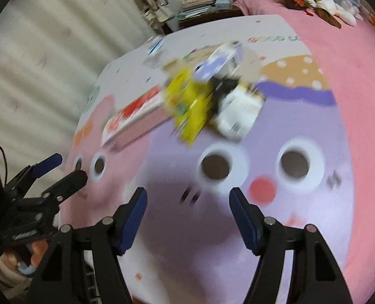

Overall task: Collect trash
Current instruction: 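Grasp the strawberry milk carton with the left gripper while the right grasps the white-and-floral wrapper, then lower the carton and wrapper over the blue bin and open both grippers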

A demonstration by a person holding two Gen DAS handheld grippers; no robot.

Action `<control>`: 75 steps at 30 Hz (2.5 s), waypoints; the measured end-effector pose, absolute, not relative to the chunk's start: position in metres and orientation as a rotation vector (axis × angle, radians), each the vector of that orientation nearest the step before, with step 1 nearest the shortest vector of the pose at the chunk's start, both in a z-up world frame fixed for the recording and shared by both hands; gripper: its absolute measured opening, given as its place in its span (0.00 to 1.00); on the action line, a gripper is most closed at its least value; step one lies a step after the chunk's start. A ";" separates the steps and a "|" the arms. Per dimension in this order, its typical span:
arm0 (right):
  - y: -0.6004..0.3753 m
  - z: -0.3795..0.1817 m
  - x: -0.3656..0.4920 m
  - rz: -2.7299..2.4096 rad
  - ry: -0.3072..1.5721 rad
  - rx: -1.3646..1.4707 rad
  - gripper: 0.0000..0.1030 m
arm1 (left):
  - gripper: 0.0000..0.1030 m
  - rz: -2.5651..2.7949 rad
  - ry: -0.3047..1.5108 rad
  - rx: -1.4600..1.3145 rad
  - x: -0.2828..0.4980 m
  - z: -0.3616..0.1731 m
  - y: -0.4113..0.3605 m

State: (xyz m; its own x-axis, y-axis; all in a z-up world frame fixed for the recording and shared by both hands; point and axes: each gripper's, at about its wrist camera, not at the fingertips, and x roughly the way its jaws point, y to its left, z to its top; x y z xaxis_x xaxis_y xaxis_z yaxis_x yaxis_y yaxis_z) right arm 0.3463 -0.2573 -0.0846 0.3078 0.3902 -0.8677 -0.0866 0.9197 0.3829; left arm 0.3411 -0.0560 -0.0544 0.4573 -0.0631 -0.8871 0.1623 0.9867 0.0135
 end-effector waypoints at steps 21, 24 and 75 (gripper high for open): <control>-0.291 -0.140 0.446 0.316 1.310 0.523 0.66 | 0.96 -0.108 1.288 0.194 0.445 -0.126 -0.062; -0.290 -0.140 0.447 0.321 1.301 0.514 0.66 | 0.91 -0.103 1.296 0.174 0.449 -0.131 -0.061; -0.110 -0.068 0.047 0.320 1.338 0.286 0.46 | 0.50 -0.281 1.226 0.041 0.009 -0.061 0.065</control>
State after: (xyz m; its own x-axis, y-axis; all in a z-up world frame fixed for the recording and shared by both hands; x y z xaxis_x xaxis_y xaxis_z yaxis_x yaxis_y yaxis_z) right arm 0.0473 -0.1099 -0.0681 0.1991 0.3862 -0.9007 -0.0625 0.9222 0.3816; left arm 0.0090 0.0651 -0.0609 0.3081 -0.1907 -0.9320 0.2344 0.9647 -0.1198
